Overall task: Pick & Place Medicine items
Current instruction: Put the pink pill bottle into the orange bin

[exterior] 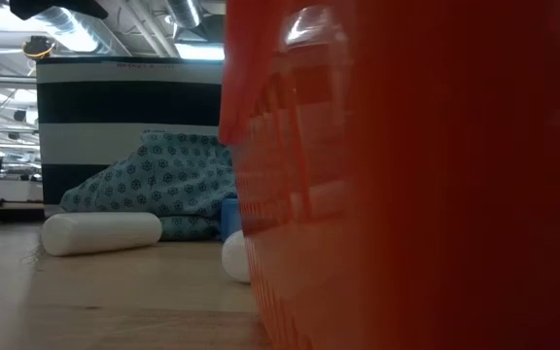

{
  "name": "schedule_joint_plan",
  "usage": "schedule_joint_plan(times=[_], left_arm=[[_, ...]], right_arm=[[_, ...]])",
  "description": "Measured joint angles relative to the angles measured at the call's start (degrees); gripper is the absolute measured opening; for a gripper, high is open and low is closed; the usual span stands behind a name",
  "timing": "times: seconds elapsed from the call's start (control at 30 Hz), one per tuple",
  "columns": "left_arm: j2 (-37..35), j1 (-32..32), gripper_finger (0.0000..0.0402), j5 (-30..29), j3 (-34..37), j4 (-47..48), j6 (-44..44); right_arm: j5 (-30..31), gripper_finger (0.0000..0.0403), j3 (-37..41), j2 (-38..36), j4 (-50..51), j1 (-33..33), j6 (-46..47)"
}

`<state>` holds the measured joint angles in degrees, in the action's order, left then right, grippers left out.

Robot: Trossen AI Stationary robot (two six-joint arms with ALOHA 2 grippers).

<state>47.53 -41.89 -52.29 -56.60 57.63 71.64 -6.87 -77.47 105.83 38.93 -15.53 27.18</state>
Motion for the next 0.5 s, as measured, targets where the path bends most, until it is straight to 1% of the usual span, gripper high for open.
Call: schedule_joint_plan(times=[0.13,0.3,0.5], left_arm=[[0.00,0.00,0.0212,0.01,0.00,0.00,0.03],[0.00,0.00,0.0212,-0.09,0.00,0.00,-0.28],[0.00,0.00,0.0212,-0.31,0.00,0.07,-0.39]], right_arm=[[-2.37,0.0198,0.20,3.06,-0.33,-0.38,-1.02],[-2.78,0.0197,0.20,6.60,-0.36,-0.42,-2.19],[-3.17,0.0197,-0.09,8.56,-1.93,-0.26,-2.22]])
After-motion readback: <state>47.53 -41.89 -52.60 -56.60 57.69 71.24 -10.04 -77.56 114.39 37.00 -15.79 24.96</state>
